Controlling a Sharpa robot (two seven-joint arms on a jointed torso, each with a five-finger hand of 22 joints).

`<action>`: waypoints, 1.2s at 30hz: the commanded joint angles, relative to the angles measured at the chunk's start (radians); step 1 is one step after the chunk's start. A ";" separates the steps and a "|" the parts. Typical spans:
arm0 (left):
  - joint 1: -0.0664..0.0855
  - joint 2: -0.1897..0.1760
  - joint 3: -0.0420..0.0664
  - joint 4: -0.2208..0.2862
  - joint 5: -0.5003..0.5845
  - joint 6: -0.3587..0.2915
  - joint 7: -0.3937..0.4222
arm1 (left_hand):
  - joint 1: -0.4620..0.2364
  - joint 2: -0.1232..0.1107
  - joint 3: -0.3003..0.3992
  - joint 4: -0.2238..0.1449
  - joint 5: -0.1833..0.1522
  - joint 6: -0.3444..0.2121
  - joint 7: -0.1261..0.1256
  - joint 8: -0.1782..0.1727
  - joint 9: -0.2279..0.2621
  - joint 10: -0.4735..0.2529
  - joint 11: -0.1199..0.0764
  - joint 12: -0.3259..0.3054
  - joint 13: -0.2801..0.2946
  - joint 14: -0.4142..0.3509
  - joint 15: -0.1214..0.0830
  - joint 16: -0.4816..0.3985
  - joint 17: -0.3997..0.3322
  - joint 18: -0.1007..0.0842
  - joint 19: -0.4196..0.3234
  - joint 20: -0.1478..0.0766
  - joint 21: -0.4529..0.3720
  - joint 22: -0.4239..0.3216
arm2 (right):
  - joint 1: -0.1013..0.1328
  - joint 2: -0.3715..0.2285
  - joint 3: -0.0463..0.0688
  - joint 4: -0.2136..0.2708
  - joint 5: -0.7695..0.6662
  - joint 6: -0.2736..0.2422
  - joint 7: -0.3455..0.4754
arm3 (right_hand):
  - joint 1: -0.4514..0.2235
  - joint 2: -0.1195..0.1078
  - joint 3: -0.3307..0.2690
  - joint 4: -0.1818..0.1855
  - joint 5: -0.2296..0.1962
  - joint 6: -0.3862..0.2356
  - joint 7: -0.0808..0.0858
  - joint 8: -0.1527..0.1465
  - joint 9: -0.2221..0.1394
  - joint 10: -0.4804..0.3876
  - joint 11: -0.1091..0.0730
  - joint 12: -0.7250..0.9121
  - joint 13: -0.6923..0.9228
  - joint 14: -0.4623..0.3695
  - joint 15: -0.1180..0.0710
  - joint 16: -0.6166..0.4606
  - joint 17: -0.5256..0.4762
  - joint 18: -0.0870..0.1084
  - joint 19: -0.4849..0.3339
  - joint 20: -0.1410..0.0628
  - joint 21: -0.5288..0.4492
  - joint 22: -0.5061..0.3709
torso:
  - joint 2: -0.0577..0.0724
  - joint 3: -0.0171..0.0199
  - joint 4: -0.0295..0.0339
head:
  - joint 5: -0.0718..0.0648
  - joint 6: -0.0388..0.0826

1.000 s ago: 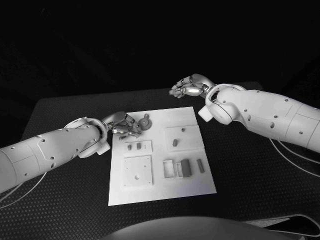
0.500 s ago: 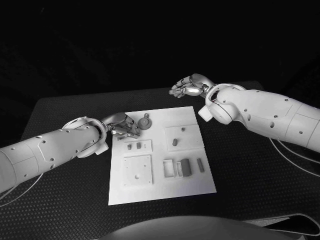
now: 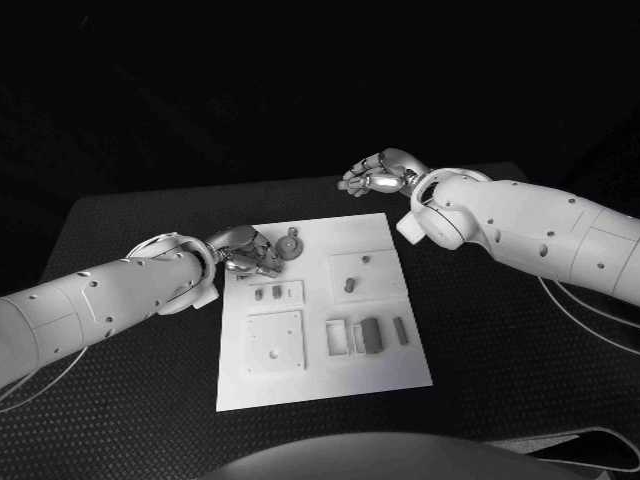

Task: Assemble the parts on the task board

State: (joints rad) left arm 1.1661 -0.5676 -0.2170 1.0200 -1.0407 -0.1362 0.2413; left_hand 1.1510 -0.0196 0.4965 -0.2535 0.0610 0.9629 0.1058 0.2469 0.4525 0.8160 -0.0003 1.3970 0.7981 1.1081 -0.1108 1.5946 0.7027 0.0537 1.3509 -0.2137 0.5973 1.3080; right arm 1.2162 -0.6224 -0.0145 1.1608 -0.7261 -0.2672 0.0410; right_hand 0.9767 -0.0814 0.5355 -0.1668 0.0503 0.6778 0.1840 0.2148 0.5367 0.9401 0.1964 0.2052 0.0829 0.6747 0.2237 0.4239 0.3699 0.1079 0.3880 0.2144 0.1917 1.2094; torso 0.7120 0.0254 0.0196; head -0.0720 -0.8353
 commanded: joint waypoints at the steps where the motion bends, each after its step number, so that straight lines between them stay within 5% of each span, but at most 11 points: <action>1: -0.005 0.002 0.000 -0.002 -0.011 0.001 0.012 | -0.003 -0.004 0.001 -0.008 -0.006 0.000 0.005 0.007 0.001 0.004 0.000 0.004 -0.002 0.003 0.001 -0.004 0.001 0.057 0.000 0.006 0.007 0.023 | -0.001 0.000 0.000 0.001 -0.001 0.010 0.006 | -0.005 -0.002 0.000 0.006 -0.002 -0.005 0.065 0.005 -0.001 0.008 -0.001 -0.007 -0.001 0.007 0.001 -0.003 -0.001 -0.005 0.004 0.000 -0.003 0.001 | 0.001 0.0004 -0.0006 | -0.001 0.000; 36: -0.006 -0.020 0.001 -0.002 -0.020 0.000 -0.006 | -0.001 -0.005 0.002 -0.012 -0.006 -0.003 0.006 0.007 0.000 0.006 0.001 0.006 -0.003 0.006 0.002 -0.004 0.002 0.059 0.001 0.006 0.009 0.022 | -0.001 -0.004 0.000 0.002 -0.001 0.009 0.007 | -0.004 -0.002 0.000 0.006 -0.002 -0.005 0.065 0.005 -0.002 0.009 -0.001 -0.007 -0.003 0.007 0.001 -0.004 -0.001 -0.005 0.004 0.000 -0.006 0.002 | 0.000 0.0005 0.0006 | -0.002 -0.005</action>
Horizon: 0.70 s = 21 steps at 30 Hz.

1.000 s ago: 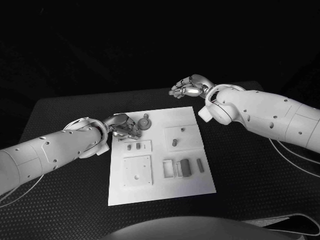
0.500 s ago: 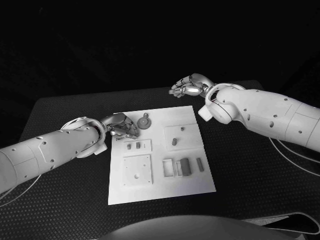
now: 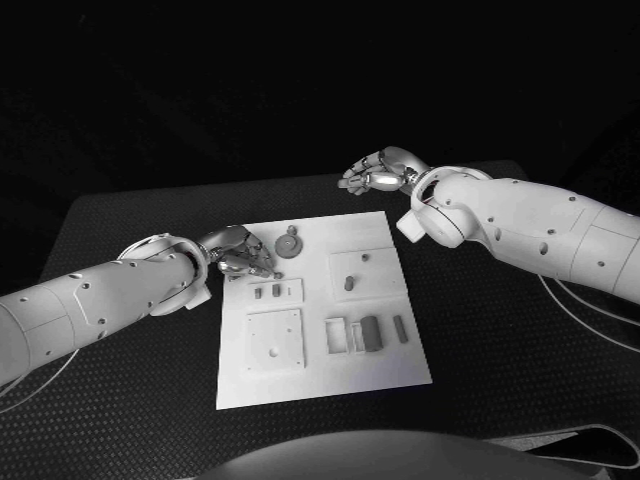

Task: Assemble the parts on the task board

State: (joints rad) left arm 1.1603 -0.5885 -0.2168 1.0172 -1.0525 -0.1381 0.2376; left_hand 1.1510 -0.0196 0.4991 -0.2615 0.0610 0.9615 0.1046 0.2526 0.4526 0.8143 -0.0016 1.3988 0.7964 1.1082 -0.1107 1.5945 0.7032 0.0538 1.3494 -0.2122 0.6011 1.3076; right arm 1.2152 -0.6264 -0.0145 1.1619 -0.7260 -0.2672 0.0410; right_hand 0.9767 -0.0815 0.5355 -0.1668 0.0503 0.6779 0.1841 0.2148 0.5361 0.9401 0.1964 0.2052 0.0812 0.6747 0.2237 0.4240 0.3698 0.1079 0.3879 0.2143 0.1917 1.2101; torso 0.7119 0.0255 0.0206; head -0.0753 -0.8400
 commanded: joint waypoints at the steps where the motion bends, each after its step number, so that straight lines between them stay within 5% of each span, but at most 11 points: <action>1: 0.000 0.001 0.000 0.001 -0.014 0.002 -0.004 | -0.001 -0.005 0.000 -0.004 -0.006 -0.001 0.008 0.001 0.000 0.007 0.002 0.004 -0.002 0.006 0.002 -0.004 0.002 0.059 0.003 0.004 0.005 0.022 | 0.000 0.000 0.000 0.001 -0.001 0.009 0.007 | -0.004 -0.002 0.000 0.006 -0.002 -0.005 0.065 0.006 -0.002 0.009 -0.001 -0.007 -0.002 0.007 0.001 -0.004 -0.001 -0.005 0.005 0.000 -0.006 0.002 | 0.000 0.0006 -0.0004 | 0.001 0.000; 14: 0.000 0.004 0.001 0.006 -0.013 -0.016 -0.002 | -0.002 -0.011 0.000 -0.007 -0.006 -0.008 0.010 -0.002 -0.002 0.007 0.005 0.004 -0.004 0.007 0.004 -0.006 0.002 0.059 0.003 0.006 0.006 0.021 | -0.001 0.000 0.000 0.001 -0.001 0.010 0.007 | -0.004 -0.002 -0.001 0.007 -0.002 -0.005 0.065 0.006 -0.002 0.009 -0.001 -0.007 -0.002 0.007 0.001 -0.004 -0.001 -0.004 0.005 0.000 -0.006 0.002 | 0.000 0.0015 -0.0015 | 0.002 0.001; 21: 0.001 -0.004 0.003 0.030 -0.005 -0.019 -0.006 | -0.035 -0.035 -0.024 -0.006 -0.001 -0.025 0.019 -0.010 -0.006 0.000 0.013 -0.005 -0.013 0.006 0.012 -0.012 0.001 0.062 -0.001 0.012 0.004 0.020 | -0.001 0.000 0.000 0.000 -0.001 0.010 0.007 | -0.003 -0.002 -0.001 0.007 -0.002 -0.005 0.065 0.006 -0.002 0.009 -0.001 -0.007 -0.002 0.007 0.001 -0.004 -0.001 -0.004 0.005 0.000 -0.007 0.003 | 0.000 0.0016 -0.0025 | 0.000 0.001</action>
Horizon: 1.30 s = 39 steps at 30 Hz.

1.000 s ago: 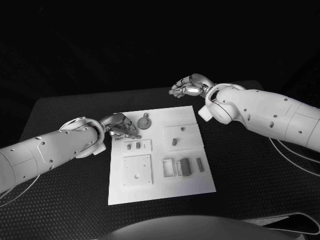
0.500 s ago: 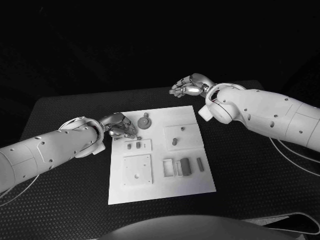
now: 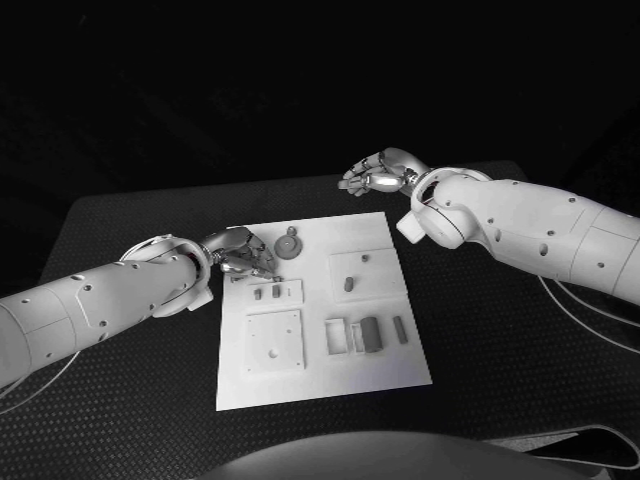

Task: Assemble the parts on the task board

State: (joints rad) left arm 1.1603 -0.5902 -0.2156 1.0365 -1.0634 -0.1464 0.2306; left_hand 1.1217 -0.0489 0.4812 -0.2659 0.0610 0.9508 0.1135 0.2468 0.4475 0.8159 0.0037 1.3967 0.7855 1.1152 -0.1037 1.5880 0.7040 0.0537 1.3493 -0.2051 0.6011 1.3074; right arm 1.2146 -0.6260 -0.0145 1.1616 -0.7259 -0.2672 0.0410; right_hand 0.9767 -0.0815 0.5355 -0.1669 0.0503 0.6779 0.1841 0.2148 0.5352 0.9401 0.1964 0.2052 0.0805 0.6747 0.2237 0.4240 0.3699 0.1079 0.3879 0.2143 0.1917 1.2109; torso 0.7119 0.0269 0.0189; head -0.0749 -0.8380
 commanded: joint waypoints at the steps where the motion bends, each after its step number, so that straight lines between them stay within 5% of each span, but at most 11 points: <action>1: 0.001 -0.003 0.004 0.013 0.005 -0.011 0.000 | -0.007 -0.007 -0.008 -0.003 -0.001 -0.015 0.011 -0.004 -0.001 -0.002 0.008 -0.004 -0.003 -0.001 0.005 -0.006 0.001 0.063 -0.002 0.006 0.004 0.020 | -0.001 0.000 0.000 0.001 -0.001 0.009 0.007 | -0.003 -0.002 -0.001 0.007 -0.002 -0.005 0.064 0.006 -0.001 0.009 -0.001 -0.007 -0.002 0.007 0.001 -0.004 -0.001 -0.004 0.005 0.000 -0.007 0.002 | 0.000 0.0005 -0.0003 | -0.001 -0.001; 5: 0.002 -0.001 0.022 0.021 -0.019 -0.008 -0.006 | -0.009 -0.009 -0.011 -0.005 0.000 -0.015 0.011 -0.004 -0.001 -0.003 0.009 -0.005 -0.005 -0.001 0.006 -0.007 0.001 0.064 -0.003 0.007 0.003 0.019 | -0.001 0.000 0.000 0.001 -0.001 0.010 0.007 | -0.003 -0.002 -0.001 0.007 -0.002 -0.005 0.064 0.006 -0.001 0.009 -0.001 -0.007 -0.002 0.007 0.001 -0.004 -0.001 -0.004 0.005 0.000 -0.007 0.002 | 0.000 0.0017 -0.0002 | -0.002 -0.001; 8: 0.008 0.000 0.025 0.033 -0.080 -0.006 -0.012 | -0.005 -0.008 -0.011 -0.009 0.000 -0.013 0.011 -0.002 -0.001 -0.003 0.009 -0.007 -0.006 -0.001 0.006 -0.009 0.000 0.066 -0.003 0.007 0.002 0.019 | -0.001 0.000 0.000 0.001 -0.001 0.010 0.006 | -0.003 -0.002 -0.001 0.007 -0.002 -0.005 0.064 0.006 -0.002 0.009 -0.001 -0.007 -0.002 0.007 0.001 -0.004 -0.001 -0.004 0.005 0.000 -0.007 0.002 | 0.000 0.0008 0.0001 | -0.003 -0.001; 21: 0.035 0.019 0.025 0.072 -0.414 0.013 -0.046 | 0.091 -0.004 0.054 -0.023 0.005 0.008 0.003 0.017 0.002 -0.007 0.002 -0.024 -0.026 -0.009 0.000 -0.023 0.000 0.064 -0.014 0.010 -0.008 0.018 | -0.001 0.002 0.000 0.000 -0.001 0.012 0.006 | -0.003 -0.002 -0.001 0.007 -0.002 -0.005 0.065 0.006 -0.002 0.009 -0.001 -0.007 -0.003 0.007 0.001 -0.004 -0.001 -0.004 0.005 0.000 -0.008 0.002 | 0.001 0.0009 -0.0008 | -0.002 0.000; 39: 0.037 0.040 0.022 0.075 -0.519 0.030 -0.066 | 0.145 -0.036 0.100 -0.026 0.000 0.007 -0.009 0.025 -0.001 -0.038 -0.008 -0.033 -0.036 -0.035 -0.008 -0.037 0.002 0.049 -0.038 0.006 -0.020 0.020 | -0.001 0.003 0.000 -0.001 -0.001 0.012 0.006 | -0.004 -0.002 -0.001 0.008 -0.002 -0.005 0.065 0.007 -0.002 0.010 -0.001 -0.007 -0.003 0.008 0.001 -0.004 -0.001 -0.004 0.006 0.001 -0.009 0.003 | 0.000 -0.0018 0.0012 | -0.005 -0.001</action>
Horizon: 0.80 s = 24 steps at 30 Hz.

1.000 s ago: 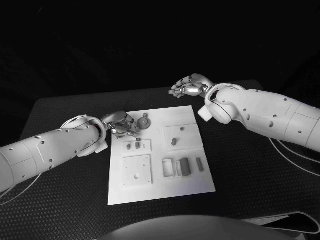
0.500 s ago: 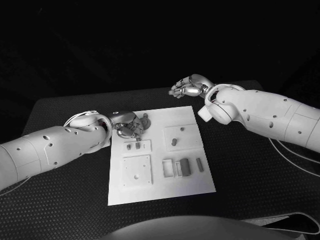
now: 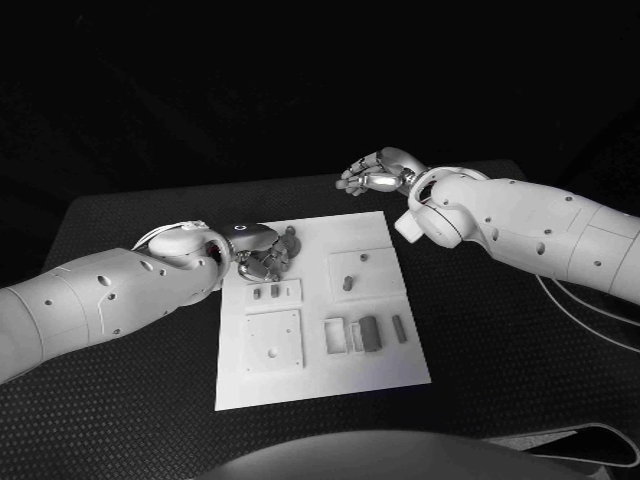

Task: Assemble the parts on the task board

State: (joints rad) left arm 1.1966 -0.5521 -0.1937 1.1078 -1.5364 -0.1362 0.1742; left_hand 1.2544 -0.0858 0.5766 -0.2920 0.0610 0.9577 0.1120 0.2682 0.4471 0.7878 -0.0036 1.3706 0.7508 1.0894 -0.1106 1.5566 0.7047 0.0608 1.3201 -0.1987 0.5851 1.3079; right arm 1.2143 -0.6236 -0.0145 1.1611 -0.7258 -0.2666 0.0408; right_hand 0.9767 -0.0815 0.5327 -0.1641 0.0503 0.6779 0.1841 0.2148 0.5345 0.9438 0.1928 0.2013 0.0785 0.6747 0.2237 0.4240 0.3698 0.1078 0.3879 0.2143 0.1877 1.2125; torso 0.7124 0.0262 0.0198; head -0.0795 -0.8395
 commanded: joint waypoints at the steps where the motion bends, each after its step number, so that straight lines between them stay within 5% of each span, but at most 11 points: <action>1: 0.001 0.001 0.000 0.005 -0.049 0.023 -0.010 | 0.015 -0.002 0.005 0.000 0.000 -0.001 -0.007 0.003 -0.001 -0.011 -0.001 -0.007 -0.001 -0.010 -0.002 -0.006 0.001 0.041 -0.010 -0.001 -0.004 0.020 | 0.000 0.001 0.000 0.000 -0.001 0.012 0.006 | -0.004 -0.002 0.001 0.005 -0.002 -0.005 0.065 0.007 -0.002 0.006 0.002 -0.003 -0.001 0.008 0.001 -0.004 -0.001 -0.004 0.006 0.001 -0.005 0.001 | 0.000 -0.0009 0.0005 | -0.001 0.000; 24: 0.001 -0.010 -0.002 0.000 -0.049 0.040 -0.009 | 0.020 -0.011 -0.002 0.000 -0.006 -0.011 -0.007 0.000 -0.004 -0.016 -0.001 -0.006 -0.003 -0.015 -0.002 -0.007 0.003 0.037 -0.014 -0.003 -0.005 0.020 | -0.001 0.002 0.000 -0.003 -0.001 0.013 0.006 | -0.004 -0.001 0.001 0.006 -0.002 -0.005 0.065 0.008 -0.002 0.006 0.002 -0.003 -0.002 0.008 0.001 -0.004 -0.001 -0.003 0.006 0.001 -0.006 0.002 | 0.000 -0.0010 0.0004 | -0.001 -0.001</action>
State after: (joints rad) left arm 1.1997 -0.5595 -0.1935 1.1079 -1.5720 -0.1246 0.1664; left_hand 1.2658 -0.0972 0.5772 -0.2912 0.0615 0.9552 0.1062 0.2681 0.4443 0.7807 -0.0034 1.3659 0.7488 1.0825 -0.1110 1.5527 0.7056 0.0610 1.3166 -0.2018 0.5850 1.3076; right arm 1.2134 -0.6216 -0.0145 1.1578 -0.7257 -0.2658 0.0408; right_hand 0.9767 -0.0815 0.5328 -0.1641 0.0503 0.6779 0.1841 0.2184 0.5337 0.9437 0.1928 0.2013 0.0773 0.6747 0.2237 0.4240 0.3698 0.1077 0.3879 0.2143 0.1877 1.2132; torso 0.7118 0.0249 0.0204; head -0.0793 -0.8396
